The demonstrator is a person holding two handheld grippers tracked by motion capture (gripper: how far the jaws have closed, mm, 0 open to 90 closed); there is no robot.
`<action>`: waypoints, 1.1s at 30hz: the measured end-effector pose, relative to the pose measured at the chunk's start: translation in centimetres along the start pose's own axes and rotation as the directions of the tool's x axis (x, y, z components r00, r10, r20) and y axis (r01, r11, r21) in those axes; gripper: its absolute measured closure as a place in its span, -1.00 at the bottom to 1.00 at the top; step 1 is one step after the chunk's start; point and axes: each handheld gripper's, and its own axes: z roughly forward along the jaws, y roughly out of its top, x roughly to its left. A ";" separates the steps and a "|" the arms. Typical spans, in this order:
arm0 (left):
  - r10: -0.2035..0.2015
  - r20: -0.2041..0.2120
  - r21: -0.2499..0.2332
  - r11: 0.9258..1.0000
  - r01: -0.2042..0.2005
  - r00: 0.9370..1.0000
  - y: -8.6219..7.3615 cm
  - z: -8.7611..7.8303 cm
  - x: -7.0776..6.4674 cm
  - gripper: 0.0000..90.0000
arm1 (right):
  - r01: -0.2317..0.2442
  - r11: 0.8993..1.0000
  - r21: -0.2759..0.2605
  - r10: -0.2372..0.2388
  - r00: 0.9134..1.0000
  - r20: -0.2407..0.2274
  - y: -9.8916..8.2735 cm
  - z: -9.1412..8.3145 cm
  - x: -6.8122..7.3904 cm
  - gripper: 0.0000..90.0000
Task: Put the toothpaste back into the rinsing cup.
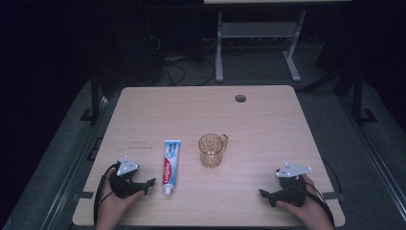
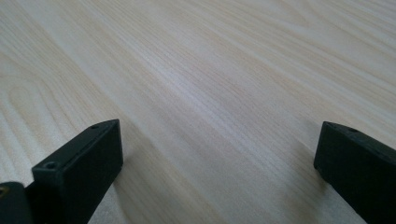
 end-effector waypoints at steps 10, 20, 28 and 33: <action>-0.007 -0.008 -0.006 1.000 0.007 1.000 0.0 -0.2 0.2 -0.62 | 0.006 1.000 -0.004 -0.006 1.000 0.000 0.0 0.0 -0.1 -0.99; -0.025 0.022 0.008 1.000 0.025 0.999 0.1 -1.5 0.8 0.20 | 0.000 1.000 0.000 0.000 1.000 -0.002 0.0 0.0 0.0 -0.99; -0.048 0.060 -0.021 0.999 0.050 0.997 1.0 -2.9 0.8 1.00 | -0.002 1.000 0.000 0.002 1.000 -0.001 0.0 0.0 0.0 -0.99; -0.063 0.082 -0.006 0.998 0.064 0.995 1.5 -3.2 0.5 1.00 | -0.001 1.000 -0.001 0.001 1.000 0.000 0.0 0.0 0.1 -0.99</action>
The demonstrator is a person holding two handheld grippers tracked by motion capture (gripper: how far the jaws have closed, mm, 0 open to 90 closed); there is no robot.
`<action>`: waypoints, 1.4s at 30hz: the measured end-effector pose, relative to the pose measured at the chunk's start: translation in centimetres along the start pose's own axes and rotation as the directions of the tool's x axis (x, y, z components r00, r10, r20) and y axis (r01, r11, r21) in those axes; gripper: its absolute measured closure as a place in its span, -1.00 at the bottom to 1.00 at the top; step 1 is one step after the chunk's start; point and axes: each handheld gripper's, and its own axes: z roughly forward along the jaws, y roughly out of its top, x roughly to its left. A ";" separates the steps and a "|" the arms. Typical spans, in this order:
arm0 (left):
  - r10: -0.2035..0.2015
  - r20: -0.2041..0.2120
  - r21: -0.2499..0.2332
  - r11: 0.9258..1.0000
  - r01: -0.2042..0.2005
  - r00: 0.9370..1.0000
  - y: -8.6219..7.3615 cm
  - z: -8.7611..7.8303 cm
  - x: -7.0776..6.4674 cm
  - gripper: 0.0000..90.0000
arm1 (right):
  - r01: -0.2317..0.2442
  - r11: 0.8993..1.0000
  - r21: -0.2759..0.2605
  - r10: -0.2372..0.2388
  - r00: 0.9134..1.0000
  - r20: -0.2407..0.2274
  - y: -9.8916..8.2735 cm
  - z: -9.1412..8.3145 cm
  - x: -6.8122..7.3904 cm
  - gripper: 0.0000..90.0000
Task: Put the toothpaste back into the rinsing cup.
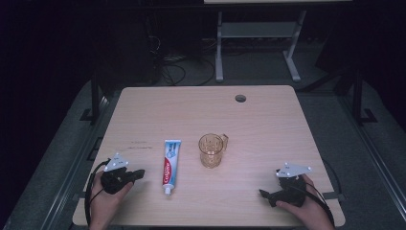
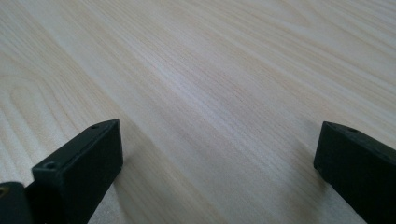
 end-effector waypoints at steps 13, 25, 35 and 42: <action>-0.009 0.076 -0.033 0.999 0.012 0.997 1.5 -0.2 -1.1 1.00 | 0.003 1.000 -0.002 -0.003 1.000 0.000 0.0 0.0 0.0 -0.99; 0.018 0.142 -0.050 0.999 -0.011 0.990 3.6 0.7 -2.6 1.00 | 0.003 1.000 -0.001 -0.003 1.000 0.000 0.0 0.0 0.0 -0.99; 0.045 0.185 -0.049 0.998 -0.036 0.982 4.8 2.0 -3.9 1.00 | 0.004 1.000 -0.001 -0.004 1.000 0.001 0.0 0.0 0.0 -0.99; 0.061 0.209 -0.041 0.998 -0.053 0.976 5.5 3.2 -4.8 1.00 | 0.004 1.000 -0.001 -0.004 1.000 0.001 0.0 0.0 0.0 -0.99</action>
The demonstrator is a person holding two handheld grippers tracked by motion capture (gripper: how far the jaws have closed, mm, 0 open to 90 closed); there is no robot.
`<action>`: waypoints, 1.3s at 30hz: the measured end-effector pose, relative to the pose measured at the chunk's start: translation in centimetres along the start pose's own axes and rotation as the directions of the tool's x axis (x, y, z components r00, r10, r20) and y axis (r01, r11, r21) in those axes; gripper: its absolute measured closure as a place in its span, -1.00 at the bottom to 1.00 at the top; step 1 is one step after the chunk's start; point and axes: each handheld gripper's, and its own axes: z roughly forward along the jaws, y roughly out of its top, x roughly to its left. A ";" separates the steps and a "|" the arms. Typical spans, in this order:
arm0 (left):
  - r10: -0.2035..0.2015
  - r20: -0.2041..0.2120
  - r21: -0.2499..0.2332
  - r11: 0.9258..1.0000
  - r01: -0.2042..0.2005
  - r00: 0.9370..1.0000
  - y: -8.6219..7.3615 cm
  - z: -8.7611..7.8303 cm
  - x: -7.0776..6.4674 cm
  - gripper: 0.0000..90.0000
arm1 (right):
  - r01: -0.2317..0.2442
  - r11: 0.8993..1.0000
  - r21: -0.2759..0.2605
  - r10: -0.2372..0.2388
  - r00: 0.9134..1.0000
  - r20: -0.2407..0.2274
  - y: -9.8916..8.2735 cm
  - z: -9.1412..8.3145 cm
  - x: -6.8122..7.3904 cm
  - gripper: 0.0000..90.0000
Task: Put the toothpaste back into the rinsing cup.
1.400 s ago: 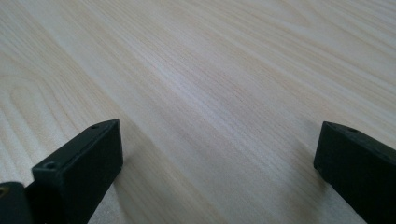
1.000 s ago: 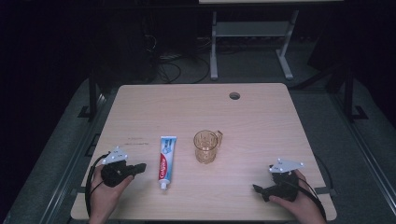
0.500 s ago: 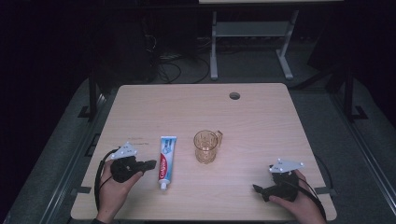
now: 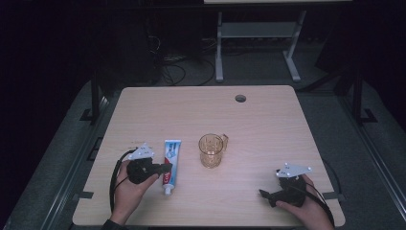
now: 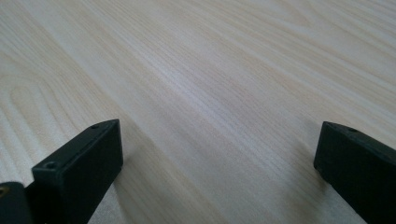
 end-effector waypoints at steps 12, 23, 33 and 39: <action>0.017 0.026 0.044 0.999 -0.018 1.000 0.3 2.2 -0.5 1.00 | -0.001 1.000 0.000 0.001 1.000 0.001 0.0 0.0 0.0 -0.99; 0.019 0.032 0.105 0.994 -0.022 0.999 -0.5 3.7 -0.4 1.00 | -0.002 1.000 0.000 0.002 1.000 0.001 0.0 0.0 0.0 -0.99; 0.024 0.026 0.141 0.990 -0.028 0.999 -1.0 4.4 -0.6 1.00 | -0.002 1.000 -0.001 0.002 1.000 0.001 0.0 0.0 0.0 -0.99; 0.031 0.017 0.154 0.988 -0.033 0.999 -1.1 4.4 -0.6 1.00 | -0.001 1.000 -0.001 0.001 1.000 0.000 0.0 0.0 0.0 -0.99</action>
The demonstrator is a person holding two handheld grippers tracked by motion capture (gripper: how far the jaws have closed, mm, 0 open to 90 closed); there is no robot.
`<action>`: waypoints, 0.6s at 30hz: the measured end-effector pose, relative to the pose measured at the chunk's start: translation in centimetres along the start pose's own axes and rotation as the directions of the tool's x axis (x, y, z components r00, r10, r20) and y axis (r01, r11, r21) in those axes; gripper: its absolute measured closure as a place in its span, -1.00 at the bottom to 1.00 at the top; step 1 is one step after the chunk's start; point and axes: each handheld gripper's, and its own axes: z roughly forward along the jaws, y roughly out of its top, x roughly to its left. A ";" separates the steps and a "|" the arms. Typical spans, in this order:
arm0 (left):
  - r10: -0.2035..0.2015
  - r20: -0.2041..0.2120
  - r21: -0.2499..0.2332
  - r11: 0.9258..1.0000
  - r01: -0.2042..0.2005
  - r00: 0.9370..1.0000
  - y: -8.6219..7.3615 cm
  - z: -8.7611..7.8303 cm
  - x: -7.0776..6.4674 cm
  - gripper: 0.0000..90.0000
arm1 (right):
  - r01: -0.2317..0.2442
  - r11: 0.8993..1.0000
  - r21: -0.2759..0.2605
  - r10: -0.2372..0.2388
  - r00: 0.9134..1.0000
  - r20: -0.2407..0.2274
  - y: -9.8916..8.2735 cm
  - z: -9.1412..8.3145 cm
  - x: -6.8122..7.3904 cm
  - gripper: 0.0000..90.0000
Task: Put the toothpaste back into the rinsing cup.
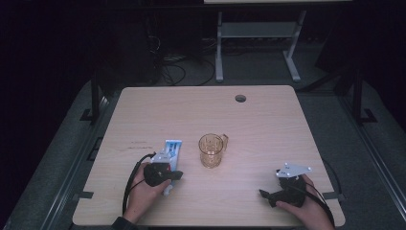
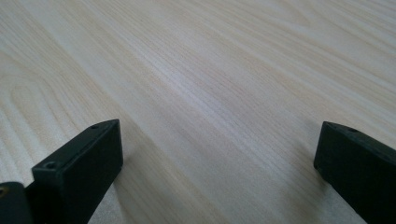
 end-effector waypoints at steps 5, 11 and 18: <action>-0.008 -0.011 0.003 1.000 0.008 1.000 -0.2 -0.2 0.3 1.00 | 0.000 1.000 0.000 0.000 1.000 0.000 0.0 0.0 0.0 -0.99; -0.019 -0.024 0.003 1.000 0.019 1.000 -0.6 -0.7 0.8 1.00 | 0.002 1.000 0.000 -0.002 1.000 -0.002 0.0 0.0 0.0 -0.99; -0.033 -0.049 -0.002 0.999 0.033 0.998 -1.1 -1.3 1.4 1.00 | 0.003 1.000 0.001 -0.003 1.000 -0.002 0.0 0.0 0.0 -0.99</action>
